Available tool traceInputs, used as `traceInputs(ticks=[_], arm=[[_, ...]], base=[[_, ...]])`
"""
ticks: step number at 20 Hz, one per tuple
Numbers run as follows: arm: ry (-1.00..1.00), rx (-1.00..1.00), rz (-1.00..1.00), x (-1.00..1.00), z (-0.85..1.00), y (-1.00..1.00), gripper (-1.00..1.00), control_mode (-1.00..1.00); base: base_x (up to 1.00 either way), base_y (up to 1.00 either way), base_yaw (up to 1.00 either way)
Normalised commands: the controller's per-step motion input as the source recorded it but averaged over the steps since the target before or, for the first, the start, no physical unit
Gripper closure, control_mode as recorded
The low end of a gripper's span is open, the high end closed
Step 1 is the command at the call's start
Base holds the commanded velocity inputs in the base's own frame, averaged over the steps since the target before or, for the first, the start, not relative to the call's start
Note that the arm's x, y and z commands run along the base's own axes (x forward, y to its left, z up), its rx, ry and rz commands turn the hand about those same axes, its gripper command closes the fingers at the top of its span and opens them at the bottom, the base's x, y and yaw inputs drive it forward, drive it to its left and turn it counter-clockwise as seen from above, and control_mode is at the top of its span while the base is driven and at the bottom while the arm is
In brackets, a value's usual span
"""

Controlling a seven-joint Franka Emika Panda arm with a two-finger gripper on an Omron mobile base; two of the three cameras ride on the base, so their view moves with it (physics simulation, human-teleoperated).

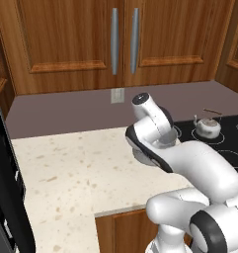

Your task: Pick the kettle from the cabinet and place it on a stove burner. Then pick the pot from the counter and place it on another stove burner. Finally, turn both burners on.

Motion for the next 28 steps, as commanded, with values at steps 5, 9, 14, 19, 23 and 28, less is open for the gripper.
traceInputs(ticks=[5,9,14,19,23,28], arm=[[0.0,0.06,-0.01,0.11,-0.29,-0.17,-1.0,-1.0],[0.0,0.06,0.0,0.11,-0.31,-0.21,-1.0,-1.0],[0.0,0.05,0.0,0.11,-0.29,-0.2,-1.0,-1.0],[0.0,0.02,0.0,0.08,-0.23,-0.11,-1.0,-1.0],[0.0,0.0,0.0,0.09,-0.23,-0.02,-1.0,-1.0],[0.0,0.01,0.0,0.13,-0.16,0.0,-1.0,-1.0]], base=[[0.0,0.0,0.0],[0.0,0.0,0.0],[0.0,0.0,0.0],[0.0,0.0,0.0],[0.0,0.0,0.0],[0.0,0.0,0.0]])
